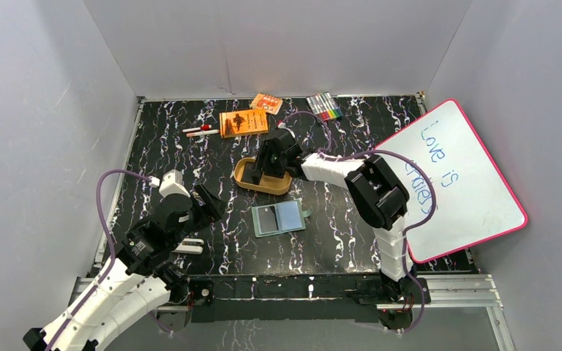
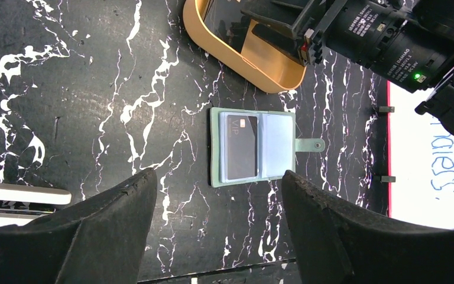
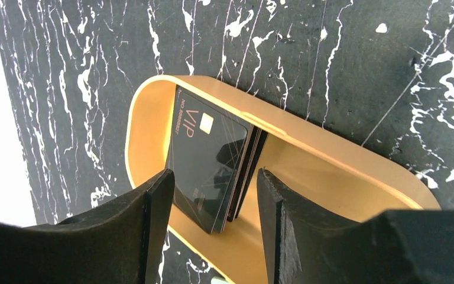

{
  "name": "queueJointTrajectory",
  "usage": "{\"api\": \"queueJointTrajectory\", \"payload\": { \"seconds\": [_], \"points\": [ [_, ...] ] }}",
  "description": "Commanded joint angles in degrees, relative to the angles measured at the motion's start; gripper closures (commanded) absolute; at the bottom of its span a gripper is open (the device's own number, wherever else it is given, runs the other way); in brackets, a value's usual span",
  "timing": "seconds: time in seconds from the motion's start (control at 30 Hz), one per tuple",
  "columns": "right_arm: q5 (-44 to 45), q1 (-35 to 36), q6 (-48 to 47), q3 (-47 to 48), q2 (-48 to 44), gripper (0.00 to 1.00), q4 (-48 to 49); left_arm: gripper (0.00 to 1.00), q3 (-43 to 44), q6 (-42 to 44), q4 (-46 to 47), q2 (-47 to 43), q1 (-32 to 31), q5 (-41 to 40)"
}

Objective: Put the credit cards into the card holder
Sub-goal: Pick up the credit card from the storage box.

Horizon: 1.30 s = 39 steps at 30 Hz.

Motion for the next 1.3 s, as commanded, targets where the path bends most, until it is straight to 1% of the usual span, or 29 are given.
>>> {"api": "queueJointTrajectory", "payload": {
  "seconds": [0.0, 0.17, 0.43, 0.6, 0.7, 0.8, 0.93, 1.03, 1.2, 1.27],
  "points": [
    [3.0, 0.3, 0.9, 4.3, 1.9, 0.4, -1.6, 0.26, -0.5, -0.4, -0.6, -0.6, 0.0, -1.4],
    [3.7, 0.5, 0.9, 6.0, 3.5, 0.45, -4.2, 0.26, -1.0, -0.8, -0.1, -0.1, 0.1, -1.3],
    [2.6, 0.8, 1.1, 7.5, 5.1, 0.49, -4.7, 0.26, -1.4, -1.1, -0.1, -0.5, 0.0, -1.4],
    [2.0, 0.9, 0.9, 6.5, 4.1, 0.62, -3.6, 0.26, -1.4, -1.1, -0.1, -0.4, 0.0, -1.5],
    [2.2, 0.9, 0.8, 5.3, 3.0, 0.66, -2.9, 0.26, -1.4, -1.1, 0.0, -0.3, 0.0, -1.5],
    [2.7, 0.9, 0.8, 4.1, 2.0, 0.66, -2.8, 0.26, -1.4, -1.0, 0.1, -0.1, 0.0, -1.5],
    [3.1, 0.8, 1.1, 2.5, 0.5, 0.6, -2.5, 0.26, -1.5, -1.0, 0.1, 0.1, 0.1, -1.4],
    [3.1, 0.6, 1.1, 1.8, 0.0, 0.59, -2.3, 0.26, -1.5, -1.0, 0.2, 0.1, 0.0, -1.5],
    [2.7, 0.3, 1.3, 0.2, -1.1, 0.67, -0.9, 0.26, -1.6, -1.3, 0.2, 0.1, 0.0, -1.5],
    [2.5, 0.3, 1.5, -0.2, -1.5, 0.68, -0.6, 0.26, -1.7, -1.2, 0.2, 0.2, 0.1, -1.4]
  ]
}}
